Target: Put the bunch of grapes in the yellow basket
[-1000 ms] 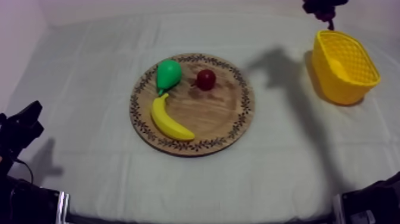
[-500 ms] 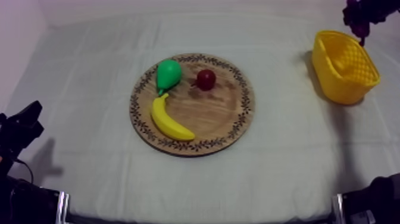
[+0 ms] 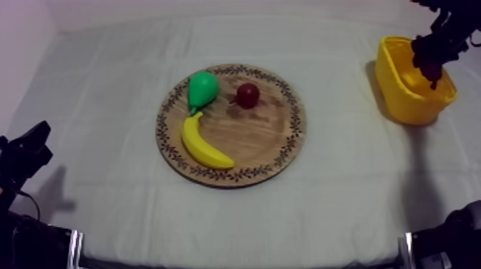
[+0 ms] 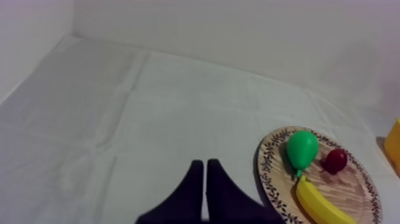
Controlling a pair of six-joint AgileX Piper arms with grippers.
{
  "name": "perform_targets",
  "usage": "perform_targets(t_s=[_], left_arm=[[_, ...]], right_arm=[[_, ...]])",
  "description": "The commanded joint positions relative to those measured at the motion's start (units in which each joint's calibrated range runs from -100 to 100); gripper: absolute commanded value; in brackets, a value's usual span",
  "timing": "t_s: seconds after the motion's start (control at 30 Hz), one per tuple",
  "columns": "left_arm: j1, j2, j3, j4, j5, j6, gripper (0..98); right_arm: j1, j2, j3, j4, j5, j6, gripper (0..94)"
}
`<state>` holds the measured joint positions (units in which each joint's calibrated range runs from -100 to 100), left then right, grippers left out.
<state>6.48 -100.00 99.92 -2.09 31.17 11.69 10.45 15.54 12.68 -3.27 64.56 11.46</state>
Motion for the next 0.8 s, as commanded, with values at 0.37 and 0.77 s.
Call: perform_targets(t_s=[0.37, 0.77], left_arm=[[0.0, 0.0, 0.0, -0.03, 0.0, 0.0, 0.1], [0.0, 0.0, 0.0, -0.03, 0.0, 0.0, 0.1]], right_arm=[[0.3, 7.9, -7.5, -1.0, 3.4, 1.2, 71.2], [-0.4, -9.6, 5.1, 0.1, -11.7, 0.6, 62.5]])
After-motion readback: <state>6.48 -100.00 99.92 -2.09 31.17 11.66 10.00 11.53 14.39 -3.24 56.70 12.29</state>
